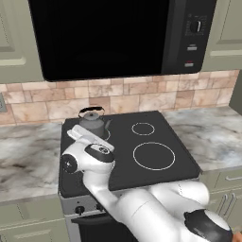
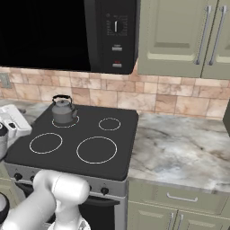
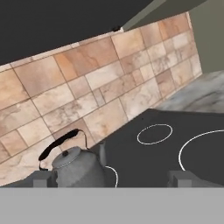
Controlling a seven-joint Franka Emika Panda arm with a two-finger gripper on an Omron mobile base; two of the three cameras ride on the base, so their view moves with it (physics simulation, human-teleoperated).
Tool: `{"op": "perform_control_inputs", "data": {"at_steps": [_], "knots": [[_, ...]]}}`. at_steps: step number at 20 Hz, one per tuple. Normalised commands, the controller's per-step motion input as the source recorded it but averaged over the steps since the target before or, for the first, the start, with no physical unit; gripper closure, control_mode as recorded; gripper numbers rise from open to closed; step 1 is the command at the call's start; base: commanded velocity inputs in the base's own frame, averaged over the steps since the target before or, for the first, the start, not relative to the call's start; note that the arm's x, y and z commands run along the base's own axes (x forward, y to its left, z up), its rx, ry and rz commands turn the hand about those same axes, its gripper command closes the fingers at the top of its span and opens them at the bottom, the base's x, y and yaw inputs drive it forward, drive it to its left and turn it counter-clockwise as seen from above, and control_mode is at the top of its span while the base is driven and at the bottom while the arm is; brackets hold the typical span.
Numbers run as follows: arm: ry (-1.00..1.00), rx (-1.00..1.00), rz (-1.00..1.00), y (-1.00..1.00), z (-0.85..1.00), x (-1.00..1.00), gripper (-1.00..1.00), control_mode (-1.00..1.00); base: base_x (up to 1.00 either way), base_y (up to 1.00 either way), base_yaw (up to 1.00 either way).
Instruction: The kettle is done boiling. Turn off the stove, then wait for 300 timesteps before moving the kettle to the dining table.
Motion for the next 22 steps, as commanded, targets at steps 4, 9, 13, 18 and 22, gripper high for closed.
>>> {"op": "perform_control_inputs", "data": {"at_steps": [4, 9, 13, 18, 22], "knots": [[0.12, 0.0, 0.0, 0.08, 0.0, 0.26, -1.0, -1.0, 0.0, 0.0, 0.0], [0.0, 0.0, 0.0, 0.05, 0.0, 0.06, -1.0, -1.0, 0.0, 0.0, 0.0], [0.01, 0.0, 0.0, 0.03, 0.0, 0.23, -1.0, -1.0, 0.0, 0.0, 0.0], [0.04, 0.0, 0.0, 0.0, 0.0, 0.37, -1.0, -1.0, 0.0, 0.0, 0.0], [0.01, 0.0, 0.0, 0.0, 0.0, 0.34, -1.0, -1.0, 0.0, 0.0, 0.0]]}}
